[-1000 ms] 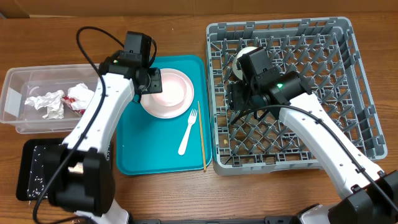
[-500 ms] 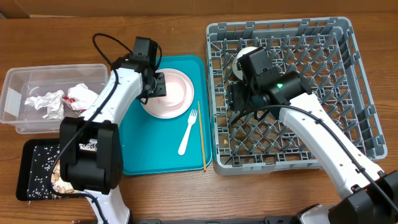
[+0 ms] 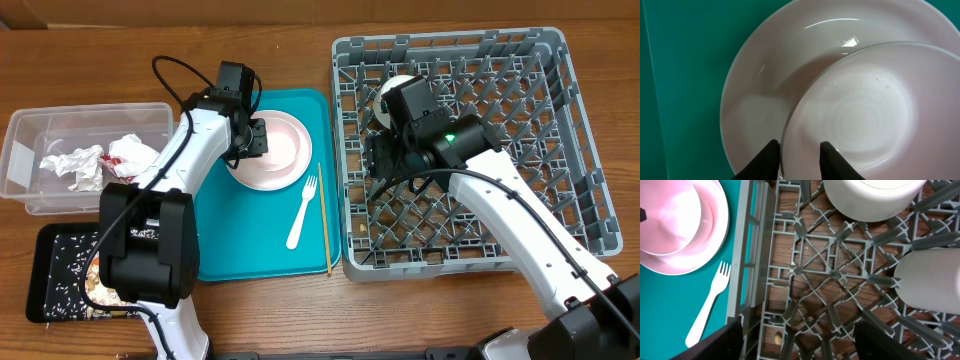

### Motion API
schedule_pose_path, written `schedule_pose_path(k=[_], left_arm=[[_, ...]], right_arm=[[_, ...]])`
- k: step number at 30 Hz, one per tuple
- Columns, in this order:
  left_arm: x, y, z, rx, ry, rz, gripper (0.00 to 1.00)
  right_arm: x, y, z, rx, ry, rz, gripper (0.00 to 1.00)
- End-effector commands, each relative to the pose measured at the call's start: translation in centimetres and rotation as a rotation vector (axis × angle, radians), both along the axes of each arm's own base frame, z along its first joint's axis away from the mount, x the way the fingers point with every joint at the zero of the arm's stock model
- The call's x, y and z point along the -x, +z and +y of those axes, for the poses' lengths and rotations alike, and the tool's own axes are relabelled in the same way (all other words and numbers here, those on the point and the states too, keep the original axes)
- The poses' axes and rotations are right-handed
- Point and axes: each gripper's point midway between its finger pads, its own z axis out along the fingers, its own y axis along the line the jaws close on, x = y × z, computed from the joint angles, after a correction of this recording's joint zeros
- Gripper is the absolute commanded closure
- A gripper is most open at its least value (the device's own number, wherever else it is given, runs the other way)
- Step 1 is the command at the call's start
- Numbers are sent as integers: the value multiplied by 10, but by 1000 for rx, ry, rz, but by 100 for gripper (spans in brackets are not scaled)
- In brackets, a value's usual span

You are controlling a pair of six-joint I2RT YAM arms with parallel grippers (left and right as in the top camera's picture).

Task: Sort waste into correct bins and load items into the dishwasher
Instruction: 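Reach the left gripper to the pink bowl on the pink plate and grasp its rim, then lift the pink bowl with the left gripper toward the right gripper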

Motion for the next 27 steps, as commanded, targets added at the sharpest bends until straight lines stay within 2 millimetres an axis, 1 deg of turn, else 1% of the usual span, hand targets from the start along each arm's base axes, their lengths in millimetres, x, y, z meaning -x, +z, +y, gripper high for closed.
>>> schedule_pose_path(k=[1, 8, 16, 18, 19, 21, 23, 25, 27], left_arm=[[0, -3, -2, 10, 7, 8, 75], [0, -3, -2, 9, 7, 9, 74], [4, -9, -1, 7, 7, 17, 74], [4, -9, -1, 8, 7, 16, 80], [3, -9, -1, 8, 8, 14, 87], [3, -9, 0, 8, 8, 12, 96], [2, -7, 1, 2, 10, 6, 96], [-2, 1, 0, -1, -1, -11, 96], [-5, 14, 0, 0, -4, -23, 96]], right_arm=[[-4, 14, 0, -14, -10, -38, 26], [-4, 14, 0, -14, -10, -38, 26], [-4, 14, 0, -14, -10, -38, 26], [-4, 13, 0, -13, -10, -37, 26], [-4, 14, 0, -14, -10, -38, 26], [-4, 14, 0, -14, -10, -38, 26], [-4, 14, 0, -13, -9, -39, 26], [-5, 14, 0, -12, -6, -41, 25], [-7, 15, -1, -9, -11, -54, 26]])
